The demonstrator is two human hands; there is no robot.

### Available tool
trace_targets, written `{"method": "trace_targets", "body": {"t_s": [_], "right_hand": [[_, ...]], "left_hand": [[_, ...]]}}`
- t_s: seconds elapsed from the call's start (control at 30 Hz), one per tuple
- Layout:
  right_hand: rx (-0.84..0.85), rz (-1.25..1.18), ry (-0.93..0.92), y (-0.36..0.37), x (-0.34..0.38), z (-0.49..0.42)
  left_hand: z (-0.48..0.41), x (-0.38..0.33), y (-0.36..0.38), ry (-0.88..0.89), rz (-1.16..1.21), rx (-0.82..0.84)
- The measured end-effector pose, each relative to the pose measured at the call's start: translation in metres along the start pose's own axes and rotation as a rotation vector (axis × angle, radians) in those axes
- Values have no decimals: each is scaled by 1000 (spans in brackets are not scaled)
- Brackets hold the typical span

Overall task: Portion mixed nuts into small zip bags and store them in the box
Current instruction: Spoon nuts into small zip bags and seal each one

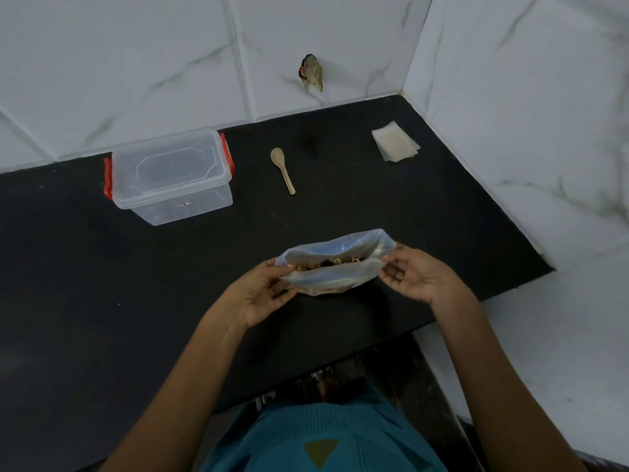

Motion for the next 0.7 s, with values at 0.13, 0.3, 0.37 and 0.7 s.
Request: {"method": "trace_targets", "body": {"t_s": [0.13, 0.3, 0.37, 0.7], "right_hand": [[46, -45, 28, 0, 0, 2], [121, -108, 61, 1, -3, 2], [134, -184, 46, 0, -2, 2], [121, -350, 25, 0, -9, 2]], "left_hand": [[1, -1, -1, -4, -91, -55], [1, 7, 5, -25, -9, -20], [1, 6, 4, -16, 90, 6], [-8, 15, 14, 46, 409, 132]]}}
Point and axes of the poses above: each hand's wrist, its own z-axis away from the middle knuckle, its own y-axis out of the palm, x = y × z, the point moved 4 cm from there along -z, towards the middle knuckle
